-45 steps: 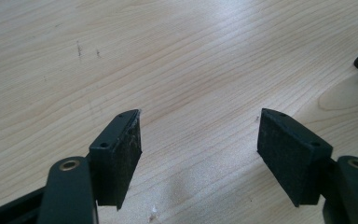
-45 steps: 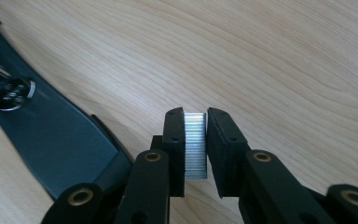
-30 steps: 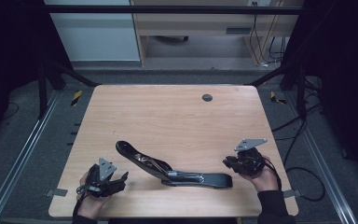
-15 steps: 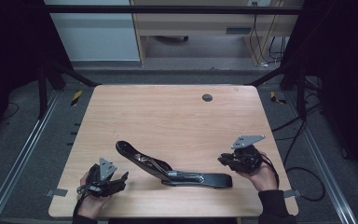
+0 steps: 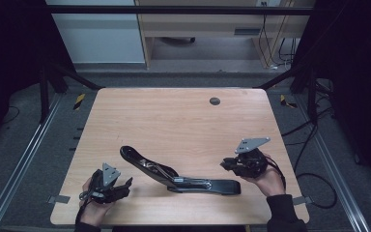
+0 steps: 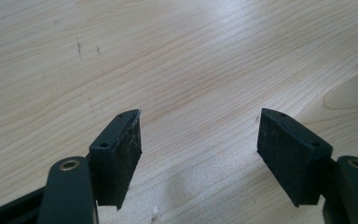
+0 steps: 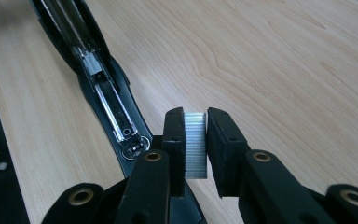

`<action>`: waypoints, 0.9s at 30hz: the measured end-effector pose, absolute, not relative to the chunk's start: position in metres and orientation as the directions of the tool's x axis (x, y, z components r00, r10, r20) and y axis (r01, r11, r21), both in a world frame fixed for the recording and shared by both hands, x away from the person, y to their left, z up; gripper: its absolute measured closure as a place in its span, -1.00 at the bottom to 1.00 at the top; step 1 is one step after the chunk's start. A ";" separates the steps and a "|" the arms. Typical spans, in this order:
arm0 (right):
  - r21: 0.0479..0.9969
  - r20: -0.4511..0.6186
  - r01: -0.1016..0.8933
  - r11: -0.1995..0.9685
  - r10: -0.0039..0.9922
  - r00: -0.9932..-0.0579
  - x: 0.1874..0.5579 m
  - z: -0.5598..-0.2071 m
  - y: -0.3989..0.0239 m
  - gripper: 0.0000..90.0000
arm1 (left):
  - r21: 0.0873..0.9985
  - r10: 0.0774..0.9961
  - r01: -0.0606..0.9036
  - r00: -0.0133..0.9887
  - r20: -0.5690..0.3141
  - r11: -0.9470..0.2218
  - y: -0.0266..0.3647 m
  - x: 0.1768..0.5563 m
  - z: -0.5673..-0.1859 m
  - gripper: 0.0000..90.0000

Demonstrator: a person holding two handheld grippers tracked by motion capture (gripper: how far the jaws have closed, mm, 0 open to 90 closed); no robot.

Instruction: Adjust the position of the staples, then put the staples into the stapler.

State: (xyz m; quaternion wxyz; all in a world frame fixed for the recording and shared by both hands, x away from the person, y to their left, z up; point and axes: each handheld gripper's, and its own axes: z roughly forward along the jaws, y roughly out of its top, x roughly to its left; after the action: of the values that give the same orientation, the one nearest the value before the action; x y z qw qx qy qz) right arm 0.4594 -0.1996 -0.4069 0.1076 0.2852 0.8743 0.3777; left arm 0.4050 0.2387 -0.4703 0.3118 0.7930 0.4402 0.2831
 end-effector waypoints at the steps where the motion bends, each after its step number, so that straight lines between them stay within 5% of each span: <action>1: 0.726 0.027 0.409 0.553 0.572 -0.820 0.460 -0.406 -0.199 0.73 | 0.744 0.875 0.522 0.452 0.174 -0.417 0.239 0.405 -0.470 -0.34; 27: 0.691 0.026 0.310 0.653 0.406 -0.914 0.476 -0.388 -0.168 0.73 | 0.741 0.876 0.529 0.454 0.165 -0.413 0.239 0.406 -0.472 -0.34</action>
State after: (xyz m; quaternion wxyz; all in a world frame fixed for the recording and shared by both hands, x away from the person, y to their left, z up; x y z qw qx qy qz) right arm 0.4757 -0.1683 -0.3884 0.0657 0.1973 0.9068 0.3667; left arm 0.4062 0.2395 -0.4717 0.3122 0.7933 0.4427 0.2779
